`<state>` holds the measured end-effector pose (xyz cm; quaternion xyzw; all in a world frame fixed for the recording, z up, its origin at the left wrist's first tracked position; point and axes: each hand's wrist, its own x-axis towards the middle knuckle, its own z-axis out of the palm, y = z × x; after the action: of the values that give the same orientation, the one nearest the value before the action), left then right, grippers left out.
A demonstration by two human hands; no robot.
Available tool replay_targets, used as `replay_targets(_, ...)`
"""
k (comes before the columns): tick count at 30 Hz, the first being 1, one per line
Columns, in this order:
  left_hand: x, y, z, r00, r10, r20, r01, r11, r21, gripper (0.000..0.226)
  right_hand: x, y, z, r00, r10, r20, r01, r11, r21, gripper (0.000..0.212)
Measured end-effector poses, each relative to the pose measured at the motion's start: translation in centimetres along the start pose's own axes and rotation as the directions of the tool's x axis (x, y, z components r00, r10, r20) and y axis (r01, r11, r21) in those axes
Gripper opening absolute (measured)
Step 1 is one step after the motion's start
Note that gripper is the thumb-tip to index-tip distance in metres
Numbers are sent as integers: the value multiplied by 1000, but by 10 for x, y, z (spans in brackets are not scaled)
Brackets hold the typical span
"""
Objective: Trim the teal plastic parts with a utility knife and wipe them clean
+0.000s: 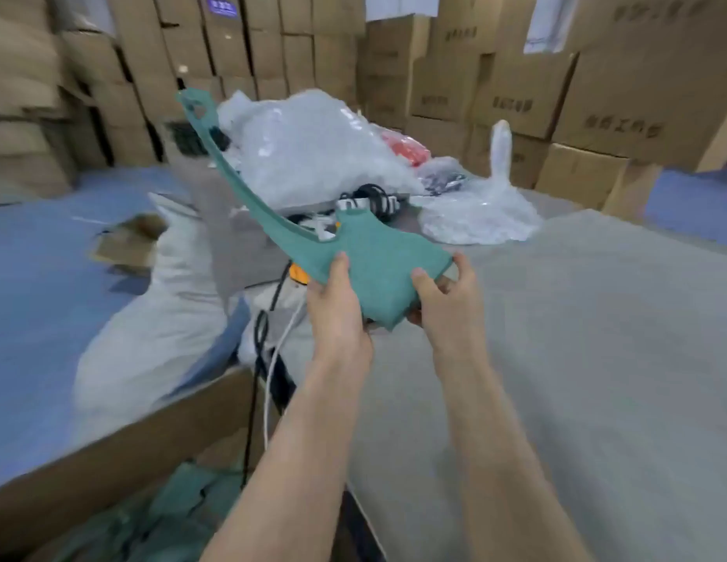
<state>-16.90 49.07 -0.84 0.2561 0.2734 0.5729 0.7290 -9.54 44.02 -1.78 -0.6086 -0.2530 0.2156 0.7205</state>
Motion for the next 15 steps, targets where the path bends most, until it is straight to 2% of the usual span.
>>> replay_targets(3,36,48,-68,976,81,-203,-90,995,-37,31,-6,32,92,979,5,202,13,996,-86,57)
replay_targets(6,50,82,-139,914,102,-393,-129,991,-43,24,-28,68,169,921,54,385,29,978,-207,60)
replay_targets(9,56,94,-202,843,53,-535,-143,981,-129,18,-55,103,216,828,191,527,-15,947,-321,64)
replay_targets(11,58,94,-231,796,-31,-604,-95,980,-174,16,-70,123,230,758,287,586,-20,908,-418,68)
replay_targets(15,55,84,-255,748,-338,-571,217,938,-271,25,-86,150,234,635,397,663,120,797,-592,60)
